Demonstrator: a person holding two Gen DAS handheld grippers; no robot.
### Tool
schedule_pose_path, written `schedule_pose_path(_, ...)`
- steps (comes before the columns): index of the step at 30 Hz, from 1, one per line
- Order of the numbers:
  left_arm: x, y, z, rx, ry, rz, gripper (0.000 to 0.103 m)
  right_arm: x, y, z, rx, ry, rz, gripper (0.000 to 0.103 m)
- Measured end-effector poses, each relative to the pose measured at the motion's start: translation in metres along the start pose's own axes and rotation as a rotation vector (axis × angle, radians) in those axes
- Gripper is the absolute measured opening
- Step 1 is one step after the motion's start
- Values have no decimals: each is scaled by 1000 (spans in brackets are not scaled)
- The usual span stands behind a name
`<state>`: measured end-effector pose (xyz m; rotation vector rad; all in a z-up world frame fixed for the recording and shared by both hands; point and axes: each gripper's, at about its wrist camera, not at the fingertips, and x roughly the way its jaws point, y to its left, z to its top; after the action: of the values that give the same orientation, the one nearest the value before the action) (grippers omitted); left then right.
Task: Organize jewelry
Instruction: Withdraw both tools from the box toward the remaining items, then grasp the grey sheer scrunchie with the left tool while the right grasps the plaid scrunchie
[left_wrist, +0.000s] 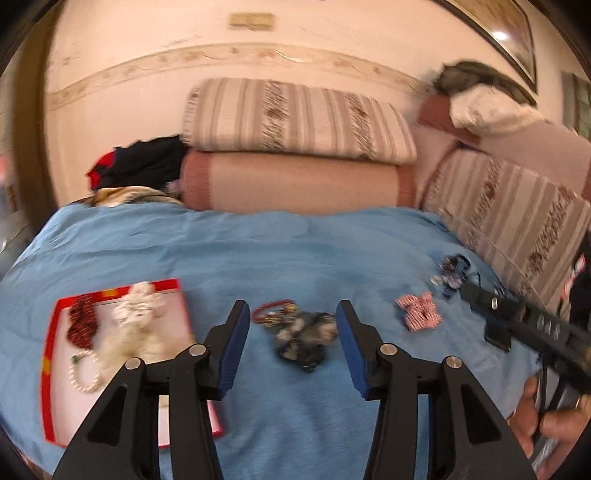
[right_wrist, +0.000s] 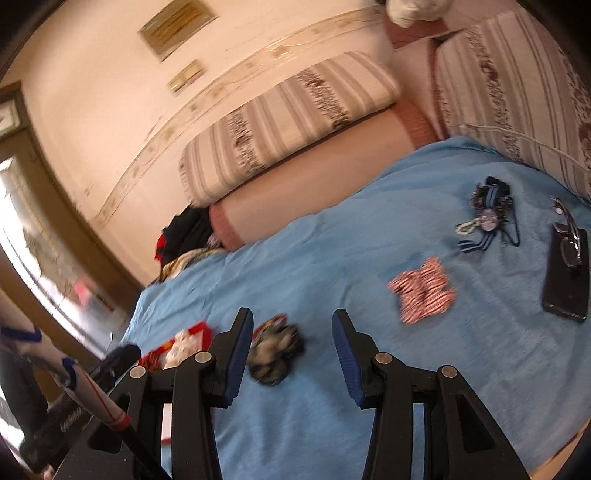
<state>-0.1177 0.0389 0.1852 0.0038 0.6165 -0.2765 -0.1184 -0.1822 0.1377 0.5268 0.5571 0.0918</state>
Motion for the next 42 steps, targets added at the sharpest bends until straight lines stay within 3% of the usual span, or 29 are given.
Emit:
schedule_pose_path(7,56,-27,-9,85,107,-34,51,18,-49,41,59,13,-44,48)
schedule_pose_path(15,98,-26,-23,117,182,-34,58,41,-118,32,156,100,-61,48)
schedule_pose_path(21,110,-20,-25,128,189,-34,63,57,-137,32,166,143,-79,48)
schedule_pose_path(28,128,-31,-35,189,214,-24,63,63,-137,34,196,157,-34,48)
schedule_pose_path(34,144,-35,-40,197,225,-27,62,63,-139,34,214,157,-45,48)
schedule_pose_path(37,151,-36,-42,203,219,-16,54,65,-142,34,217,161,-64,48)
schedule_pose_path(39,160,-37,-44,196,232,-26,26,72,-143,34,212,171,-81,48)
schedule_pose_path(42,167,-38,-47,188,235,-27,18,91,-144,36,207,203,-112,48)
